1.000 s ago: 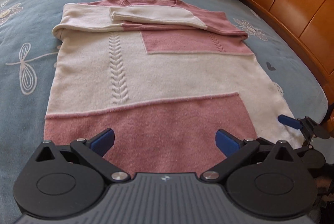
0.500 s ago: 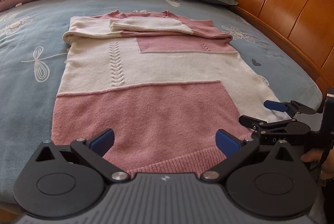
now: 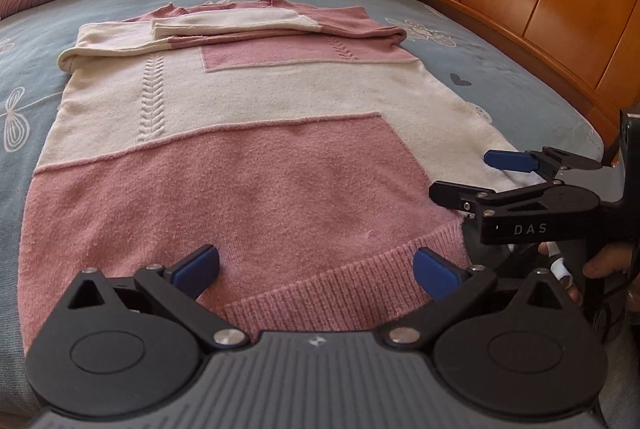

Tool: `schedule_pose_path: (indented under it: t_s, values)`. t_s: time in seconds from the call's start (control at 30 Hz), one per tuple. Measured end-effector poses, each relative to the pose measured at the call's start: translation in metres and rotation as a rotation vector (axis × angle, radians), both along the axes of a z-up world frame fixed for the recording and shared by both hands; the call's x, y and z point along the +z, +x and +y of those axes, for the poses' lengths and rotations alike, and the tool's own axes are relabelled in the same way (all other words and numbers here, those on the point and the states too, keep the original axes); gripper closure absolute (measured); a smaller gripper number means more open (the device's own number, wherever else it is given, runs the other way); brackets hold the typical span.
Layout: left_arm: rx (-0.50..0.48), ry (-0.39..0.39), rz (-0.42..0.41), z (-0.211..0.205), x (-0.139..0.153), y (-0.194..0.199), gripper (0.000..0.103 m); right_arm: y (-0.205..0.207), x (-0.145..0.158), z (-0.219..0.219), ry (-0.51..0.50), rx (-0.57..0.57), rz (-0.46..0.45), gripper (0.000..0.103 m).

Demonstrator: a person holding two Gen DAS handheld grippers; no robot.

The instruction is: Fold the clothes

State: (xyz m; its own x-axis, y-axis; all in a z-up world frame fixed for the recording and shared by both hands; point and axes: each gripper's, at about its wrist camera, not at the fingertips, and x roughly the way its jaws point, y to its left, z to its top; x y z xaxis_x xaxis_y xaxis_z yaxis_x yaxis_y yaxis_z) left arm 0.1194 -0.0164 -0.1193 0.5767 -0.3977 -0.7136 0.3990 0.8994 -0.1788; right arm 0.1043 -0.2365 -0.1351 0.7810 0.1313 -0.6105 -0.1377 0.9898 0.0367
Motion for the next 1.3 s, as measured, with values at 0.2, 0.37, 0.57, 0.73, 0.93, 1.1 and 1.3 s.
schedule_pose_path:
  t_s: [0.2,0.37,0.57,0.73,0.93,1.1,1.3]
  values:
    - [-0.005,0.02,-0.033,-0.002,-0.003,-0.004,0.001,0.0,0.0,0.0,0.0,0.002,0.002,0.0]
    - [-0.013,0.078,-0.046,-0.01,-0.004,-0.005,0.001,0.0,0.0,0.0,0.001,0.003,0.003,0.0]
    - [-0.017,0.165,-0.028,-0.022,-0.003,-0.002,0.001,-0.001,0.0,0.0,-0.003,0.006,0.004,0.0]
    - [-0.019,0.193,-0.024,-0.023,0.001,-0.002,0.001,-0.001,0.0,0.0,-0.003,0.005,0.003,0.0]
    - [-0.013,0.221,-0.068,-0.025,0.007,-0.004,0.001,-0.002,0.0,0.0,-0.006,0.005,-0.001,0.0]
    - [-0.01,0.233,-0.099,-0.02,0.016,-0.005,0.001,-0.003,0.002,0.001,-0.018,0.008,-0.007,0.0]
    - [0.011,0.23,-0.126,-0.011,0.03,-0.006,0.001,-0.001,0.002,0.002,-0.02,0.006,-0.001,0.0]
